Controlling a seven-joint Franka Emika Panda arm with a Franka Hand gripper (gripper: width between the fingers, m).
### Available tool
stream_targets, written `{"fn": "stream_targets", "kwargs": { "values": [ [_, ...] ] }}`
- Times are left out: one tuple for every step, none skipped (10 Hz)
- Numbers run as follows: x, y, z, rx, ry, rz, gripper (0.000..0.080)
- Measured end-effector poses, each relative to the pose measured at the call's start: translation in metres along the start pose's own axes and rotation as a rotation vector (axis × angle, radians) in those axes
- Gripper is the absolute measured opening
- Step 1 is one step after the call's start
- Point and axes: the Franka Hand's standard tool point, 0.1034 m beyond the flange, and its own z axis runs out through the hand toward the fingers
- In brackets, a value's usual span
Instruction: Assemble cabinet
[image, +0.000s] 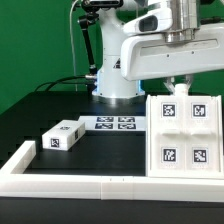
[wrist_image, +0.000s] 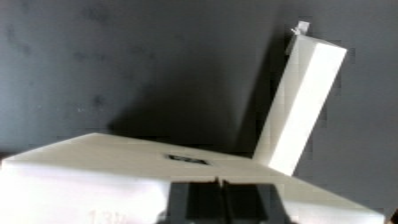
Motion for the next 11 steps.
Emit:
{"fn": "stream_targets", "kwargs": {
  "values": [
    [0.002, -0.003, -0.002, 0.001, -0.004, 0.0, 0.0002],
    [0.001, -0.004, -0.002, 0.001, -0.005, -0.002, 0.0002],
    [-0.006, -0.007, 0.001, -0.003, 0.01, -0.006, 0.0002],
    [-0.017, -0.008, 0.005, -0.007, 0.022, -0.016, 0.0002],
    [-0.023, -0.007, 0.005, -0.011, 0.023, -0.027, 0.0002],
    [-0.02, -0.004, 0.002, -0.012, 0.02, -0.032, 0.0002],
    [-0.014, 0.0, -0.001, -0.011, 0.016, -0.036, 0.0002],
    [-0.008, 0.004, -0.002, -0.009, 0.007, -0.031, 0.0002],
    [0.0, 0.005, -0.003, -0.003, -0.008, -0.027, 0.0002],
    [0.008, 0.005, -0.005, 0.001, -0.011, -0.025, 0.0002],
    [0.013, 0.003, -0.005, 0.004, -0.013, -0.025, 0.0002]
  ]
}}
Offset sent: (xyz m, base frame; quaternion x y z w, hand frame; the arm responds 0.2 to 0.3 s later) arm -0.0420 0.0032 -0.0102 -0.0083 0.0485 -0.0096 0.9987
